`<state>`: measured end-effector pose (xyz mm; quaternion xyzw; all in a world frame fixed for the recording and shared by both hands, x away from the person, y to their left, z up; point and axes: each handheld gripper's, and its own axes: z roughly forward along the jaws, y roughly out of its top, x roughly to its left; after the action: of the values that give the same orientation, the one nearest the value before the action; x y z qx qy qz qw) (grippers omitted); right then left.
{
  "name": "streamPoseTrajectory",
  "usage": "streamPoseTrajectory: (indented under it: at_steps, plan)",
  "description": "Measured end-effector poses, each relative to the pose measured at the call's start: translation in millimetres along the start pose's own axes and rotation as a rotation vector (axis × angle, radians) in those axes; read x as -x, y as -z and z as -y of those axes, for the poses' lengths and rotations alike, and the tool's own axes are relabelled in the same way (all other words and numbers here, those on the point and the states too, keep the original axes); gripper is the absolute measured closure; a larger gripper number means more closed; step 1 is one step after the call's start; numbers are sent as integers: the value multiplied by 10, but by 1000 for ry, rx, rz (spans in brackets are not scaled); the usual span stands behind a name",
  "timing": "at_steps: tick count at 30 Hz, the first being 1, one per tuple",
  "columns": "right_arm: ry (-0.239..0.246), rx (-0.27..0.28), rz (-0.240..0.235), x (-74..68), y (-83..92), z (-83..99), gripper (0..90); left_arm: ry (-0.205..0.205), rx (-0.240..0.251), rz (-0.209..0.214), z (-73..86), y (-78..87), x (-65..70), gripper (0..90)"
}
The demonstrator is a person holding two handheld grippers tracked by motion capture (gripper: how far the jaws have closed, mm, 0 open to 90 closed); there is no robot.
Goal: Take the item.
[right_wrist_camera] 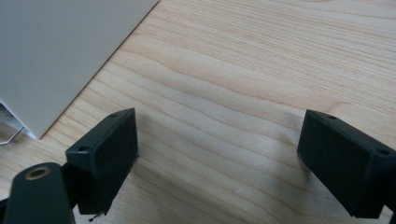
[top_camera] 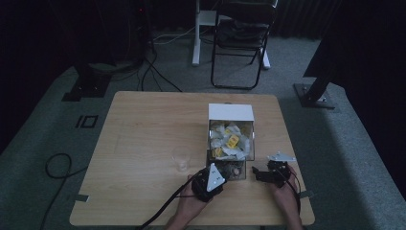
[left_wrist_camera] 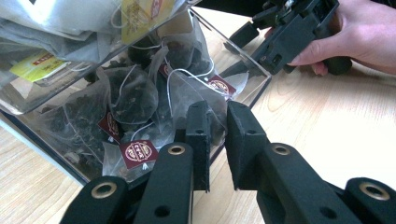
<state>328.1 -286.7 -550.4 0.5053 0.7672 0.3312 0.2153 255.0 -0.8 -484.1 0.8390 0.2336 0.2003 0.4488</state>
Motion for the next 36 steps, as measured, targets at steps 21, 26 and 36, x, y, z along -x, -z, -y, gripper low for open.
streamPoseTrajectory:
  at_steps: [21,26,36]
  plan:
    - [0,0,0,0,0,0,119,7,0,-30,-11,9,-17,900]
    - [0,0,0,0,0,0,119,27,13,-21,-19,38,-48,900]
    - [1,-1,0,1,0,0,119,32,33,-3,-48,123,-101,900]
